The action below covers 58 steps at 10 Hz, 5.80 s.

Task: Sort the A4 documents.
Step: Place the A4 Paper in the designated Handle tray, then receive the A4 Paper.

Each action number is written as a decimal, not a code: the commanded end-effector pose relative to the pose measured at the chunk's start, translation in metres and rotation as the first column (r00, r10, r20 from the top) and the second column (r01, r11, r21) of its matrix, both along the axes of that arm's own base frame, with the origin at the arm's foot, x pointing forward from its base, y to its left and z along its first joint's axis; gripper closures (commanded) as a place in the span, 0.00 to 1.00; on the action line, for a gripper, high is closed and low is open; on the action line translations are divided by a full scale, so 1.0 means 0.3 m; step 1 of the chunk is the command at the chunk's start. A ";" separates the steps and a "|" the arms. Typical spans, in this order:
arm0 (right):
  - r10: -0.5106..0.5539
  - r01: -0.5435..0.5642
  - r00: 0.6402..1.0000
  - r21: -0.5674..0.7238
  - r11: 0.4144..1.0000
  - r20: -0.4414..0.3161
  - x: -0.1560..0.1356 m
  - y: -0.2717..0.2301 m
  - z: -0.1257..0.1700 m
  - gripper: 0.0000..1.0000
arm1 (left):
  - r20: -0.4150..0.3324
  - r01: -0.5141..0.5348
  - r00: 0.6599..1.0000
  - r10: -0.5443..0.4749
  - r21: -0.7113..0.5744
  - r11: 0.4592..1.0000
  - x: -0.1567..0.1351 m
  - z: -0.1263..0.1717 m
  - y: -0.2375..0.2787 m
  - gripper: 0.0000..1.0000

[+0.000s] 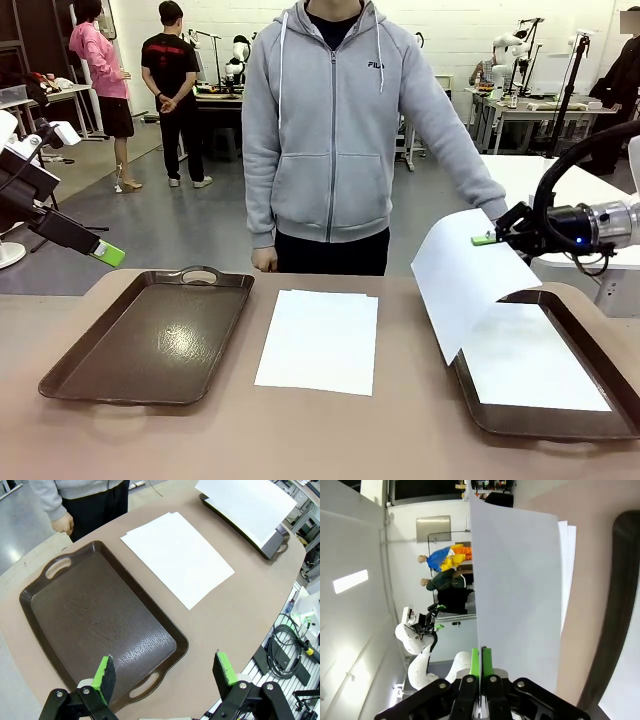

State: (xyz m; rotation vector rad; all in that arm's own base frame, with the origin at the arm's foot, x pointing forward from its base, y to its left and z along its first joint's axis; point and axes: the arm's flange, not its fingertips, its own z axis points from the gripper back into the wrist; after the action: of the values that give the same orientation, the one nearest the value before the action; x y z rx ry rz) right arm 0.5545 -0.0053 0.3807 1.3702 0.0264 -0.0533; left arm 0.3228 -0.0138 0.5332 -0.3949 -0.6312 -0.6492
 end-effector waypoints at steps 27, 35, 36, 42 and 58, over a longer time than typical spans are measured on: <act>0.022 -0.038 0.999 -0.664 0.747 -0.032 -0.039 -0.278 -0.173 0.99 | -0.001 0.003 1.000 -0.003 -0.007 1.000 0.001 -0.001 0.001 0.00; -0.005 0.003 1.000 -0.694 0.720 -0.001 -0.036 -0.279 -0.174 0.83 | -0.001 0.003 1.000 -0.003 -0.007 1.000 0.001 -0.001 0.001 0.00; -0.013 0.012 1.000 -0.695 0.719 0.004 -0.040 -0.282 -0.175 0.74 | -0.001 0.003 1.000 -0.003 -0.007 1.000 0.001 -0.001 0.001 0.00; -0.037 0.038 0.999 -0.751 0.659 0.018 -0.056 -0.311 -0.145 0.37 | -0.001 0.003 1.000 -0.003 -0.007 1.000 0.001 -0.001 0.001 0.00; -0.040 0.067 0.998 -0.780 0.622 0.054 -0.059 -0.355 -0.068 0.00 | -0.001 0.003 1.000 -0.003 -0.007 1.000 0.001 -0.001 0.001 0.00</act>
State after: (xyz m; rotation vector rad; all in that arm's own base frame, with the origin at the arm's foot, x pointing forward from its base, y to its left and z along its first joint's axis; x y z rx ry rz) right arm 0.5359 -0.1112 0.3610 0.4749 -0.0616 -0.0819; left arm 0.3228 -0.0138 0.5332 -0.3948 -0.6312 -0.6492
